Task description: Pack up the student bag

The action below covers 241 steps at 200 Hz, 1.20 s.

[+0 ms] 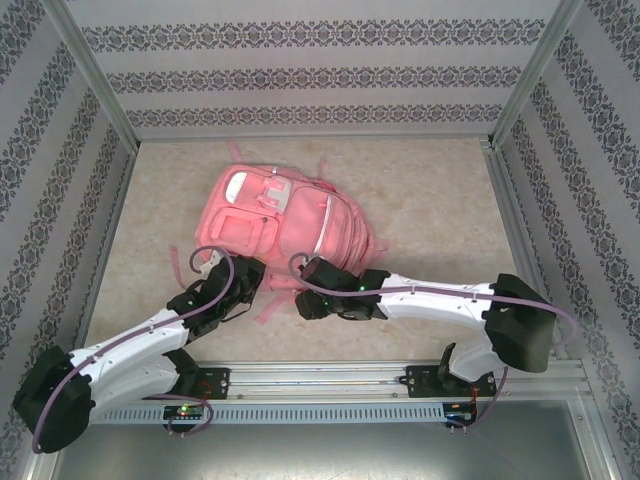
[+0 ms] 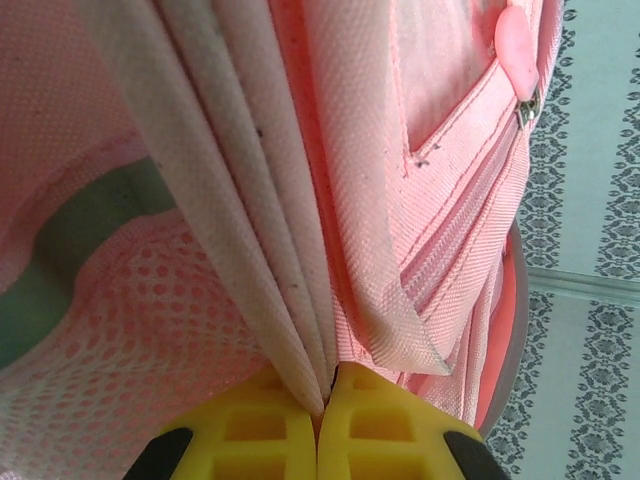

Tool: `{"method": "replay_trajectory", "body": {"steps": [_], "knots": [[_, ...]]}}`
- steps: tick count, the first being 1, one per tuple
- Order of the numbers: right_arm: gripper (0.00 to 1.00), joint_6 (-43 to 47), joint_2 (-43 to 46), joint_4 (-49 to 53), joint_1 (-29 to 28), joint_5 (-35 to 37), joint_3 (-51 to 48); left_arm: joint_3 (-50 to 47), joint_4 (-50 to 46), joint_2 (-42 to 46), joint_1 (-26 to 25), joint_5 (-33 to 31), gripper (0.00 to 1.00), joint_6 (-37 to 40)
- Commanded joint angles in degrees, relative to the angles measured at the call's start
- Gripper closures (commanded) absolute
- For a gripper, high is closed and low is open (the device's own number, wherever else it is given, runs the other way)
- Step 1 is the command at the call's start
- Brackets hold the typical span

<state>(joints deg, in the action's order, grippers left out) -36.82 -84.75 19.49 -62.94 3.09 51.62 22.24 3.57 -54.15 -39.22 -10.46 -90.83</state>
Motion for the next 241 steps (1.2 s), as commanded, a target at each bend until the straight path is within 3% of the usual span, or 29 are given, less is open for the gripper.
{"method": "replay_trajectory", "body": {"steps": [1,138,241], "knots": [[0.52,-2.57,-2.3,-0.94,-0.6,1.73,1.3,1.74,8.23,-0.74,-2.78,-0.77,1.0,-3.31],[0.46,-8.96,-15.45,-6.92,0.42,10.21,5.26,1.24,14.84,-3.58,-7.89,-5.36,1.0,-6.07],[0.71,-10.73,-3.94,-15.86,4.76,9.07,-6.21,-1.06,14.07,-1.16,-7.85,-7.58,1.0,-5.24]]}}
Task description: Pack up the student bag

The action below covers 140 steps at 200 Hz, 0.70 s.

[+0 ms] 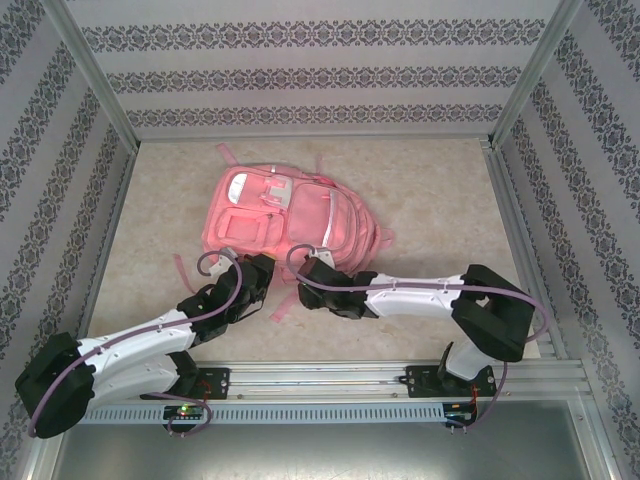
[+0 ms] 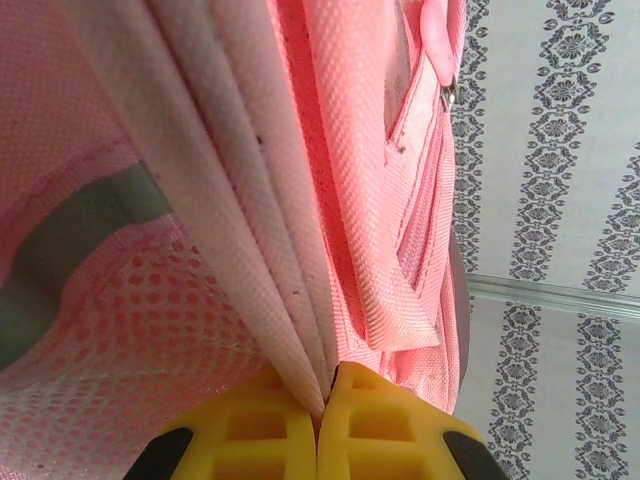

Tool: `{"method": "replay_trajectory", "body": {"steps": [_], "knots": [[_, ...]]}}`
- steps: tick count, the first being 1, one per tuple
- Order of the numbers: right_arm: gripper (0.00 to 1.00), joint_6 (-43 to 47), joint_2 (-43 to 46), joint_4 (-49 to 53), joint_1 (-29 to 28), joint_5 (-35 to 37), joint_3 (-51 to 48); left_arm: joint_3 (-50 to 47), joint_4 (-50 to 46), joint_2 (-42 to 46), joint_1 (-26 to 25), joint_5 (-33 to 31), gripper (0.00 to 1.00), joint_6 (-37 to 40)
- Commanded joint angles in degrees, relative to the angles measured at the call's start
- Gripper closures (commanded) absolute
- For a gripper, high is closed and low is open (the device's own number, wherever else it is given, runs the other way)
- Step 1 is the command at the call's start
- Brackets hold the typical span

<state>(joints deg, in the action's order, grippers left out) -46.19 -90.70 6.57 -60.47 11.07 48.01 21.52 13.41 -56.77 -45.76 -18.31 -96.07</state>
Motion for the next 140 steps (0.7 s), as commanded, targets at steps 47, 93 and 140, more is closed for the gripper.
{"method": "replay_trajectory", "body": {"steps": [47,93,140], "knots": [[0.76,2.89,4.43,-2.54,1.9,3.2,-4.42,-0.01,2.89,1.93,-1.4,0.18,1.0,0.71],[0.66,4.19,6.67,-10.58,-0.99,8.54,-8.34,2.35,3.03,1.06,-1.44,1.25,1.0,1.62],[0.67,2.71,3.0,-9.73,-2.9,10.87,-5.15,4.09,3.33,-0.69,-1.88,1.43,1.0,1.95]]}}
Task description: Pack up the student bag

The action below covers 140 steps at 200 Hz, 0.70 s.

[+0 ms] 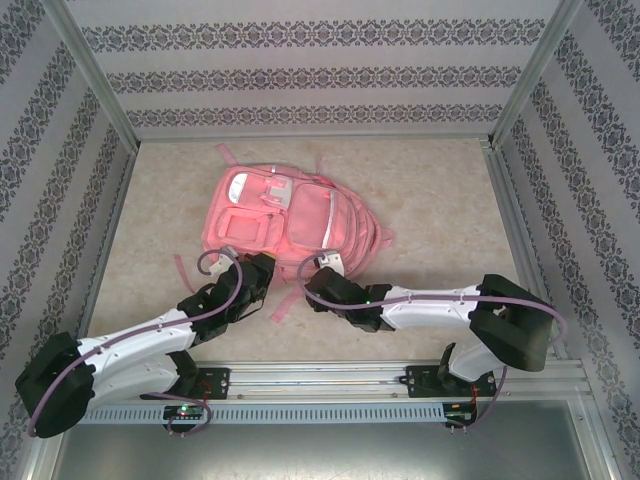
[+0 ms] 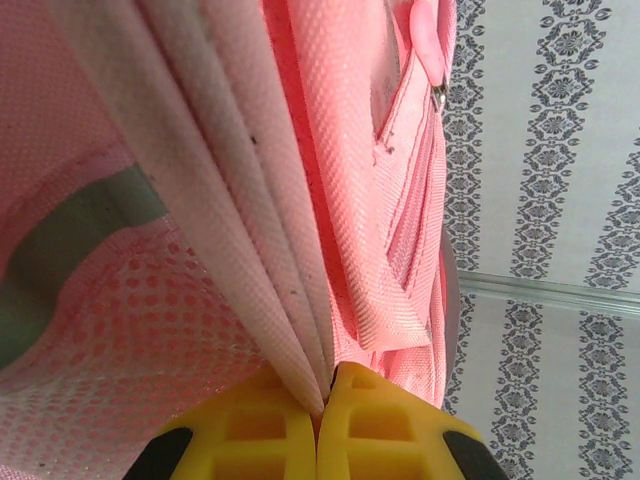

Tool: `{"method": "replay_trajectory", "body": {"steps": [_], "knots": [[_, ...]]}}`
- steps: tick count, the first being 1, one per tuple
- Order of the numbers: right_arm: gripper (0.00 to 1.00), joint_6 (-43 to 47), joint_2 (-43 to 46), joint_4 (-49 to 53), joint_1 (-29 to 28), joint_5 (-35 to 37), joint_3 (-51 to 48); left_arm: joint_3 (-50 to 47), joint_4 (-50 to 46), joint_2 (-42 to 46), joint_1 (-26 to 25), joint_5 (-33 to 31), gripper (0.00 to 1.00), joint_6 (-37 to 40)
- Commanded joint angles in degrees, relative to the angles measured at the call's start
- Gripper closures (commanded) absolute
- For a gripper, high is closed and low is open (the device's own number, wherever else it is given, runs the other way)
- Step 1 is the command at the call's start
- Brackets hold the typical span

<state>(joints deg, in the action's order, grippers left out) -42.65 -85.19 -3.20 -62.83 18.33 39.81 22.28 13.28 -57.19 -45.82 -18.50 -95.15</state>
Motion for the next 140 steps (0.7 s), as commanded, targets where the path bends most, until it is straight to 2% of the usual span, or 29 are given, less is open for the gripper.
{"method": "replay_trajectory", "body": {"steps": [1,21,97,140], "knots": [[0.67,-1.06,-2.65,0.26,-0.54,3.67,3.19,3.31,3.48,-0.33,-1.81,1.63,1.0,1.03],[0.69,-3.31,-5.8,3.41,-0.63,3.81,5.9,3.68,3.48,-0.56,-1.99,1.45,1.0,0.85],[0.65,-4.63,-13.0,6.75,-1.38,6.95,9.48,5.63,4.25,-1.99,-2.42,1.4,1.0,0.76],[0.73,-2.16,-11.88,3.26,0.95,7.47,8.68,4.52,4.82,-2.33,-2.78,1.28,1.0,0.1]]}}
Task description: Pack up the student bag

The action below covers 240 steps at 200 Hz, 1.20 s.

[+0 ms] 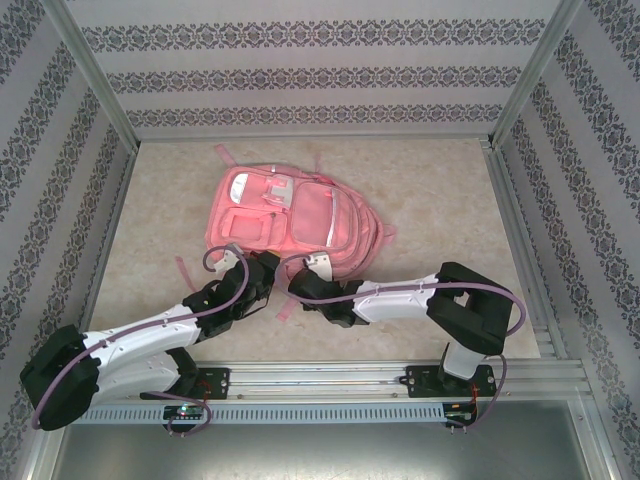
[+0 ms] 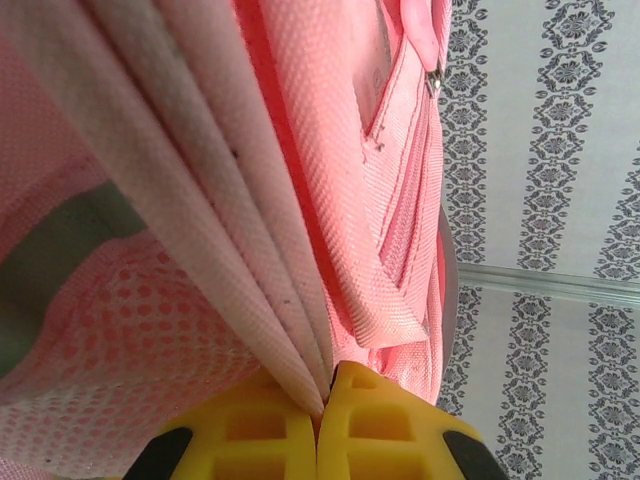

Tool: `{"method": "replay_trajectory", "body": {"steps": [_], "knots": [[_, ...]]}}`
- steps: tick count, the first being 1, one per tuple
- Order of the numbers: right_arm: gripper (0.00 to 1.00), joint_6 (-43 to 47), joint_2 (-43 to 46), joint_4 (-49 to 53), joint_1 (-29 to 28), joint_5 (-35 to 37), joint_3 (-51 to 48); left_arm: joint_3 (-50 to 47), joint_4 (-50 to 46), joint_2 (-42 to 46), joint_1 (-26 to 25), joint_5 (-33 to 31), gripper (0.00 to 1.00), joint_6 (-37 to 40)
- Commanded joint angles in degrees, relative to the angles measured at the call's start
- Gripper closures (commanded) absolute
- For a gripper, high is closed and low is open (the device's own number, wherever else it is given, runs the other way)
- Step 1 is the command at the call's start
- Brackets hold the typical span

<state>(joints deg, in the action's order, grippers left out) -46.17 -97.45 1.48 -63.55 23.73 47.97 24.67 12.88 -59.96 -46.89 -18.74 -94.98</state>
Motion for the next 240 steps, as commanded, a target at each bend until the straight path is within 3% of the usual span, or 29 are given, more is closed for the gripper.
{"method": "replay_trajectory", "body": {"steps": [1,23,47,129,194,240], "knots": [[0.73,1.44,0.4,-1.58,1.72,1.96,0.45,2.1,5.22,0.45,-1.71,1.52,1.0,-0.1],[0.92,4.03,1.75,-7.02,3.45,-3.27,-2.13,1.46,4.54,1.08,-1.71,0.95,1.0,-0.03],[1.0,5.74,3.28,-9.47,3.96,-5.47,-4.24,0.77,3.35,2.11,-1.7,-0.06,1.0,0.73],[1.0,9.68,9.55,-14.66,6.67,-11.14,-12.55,-1.41,2.84,3.36,-0.75,-0.73,1.0,4.69],[1.0,13.85,10.6,-13.04,7.92,-14.21,-14.18,-1.91,0.67,3.64,0.65,3.02,1.0,10.83],[0.92,19.01,10.01,-9.91,7.93,-16.45,-11.72,-0.87,2.2,-1.04,0.75,7.92,1.0,12.04]]}}
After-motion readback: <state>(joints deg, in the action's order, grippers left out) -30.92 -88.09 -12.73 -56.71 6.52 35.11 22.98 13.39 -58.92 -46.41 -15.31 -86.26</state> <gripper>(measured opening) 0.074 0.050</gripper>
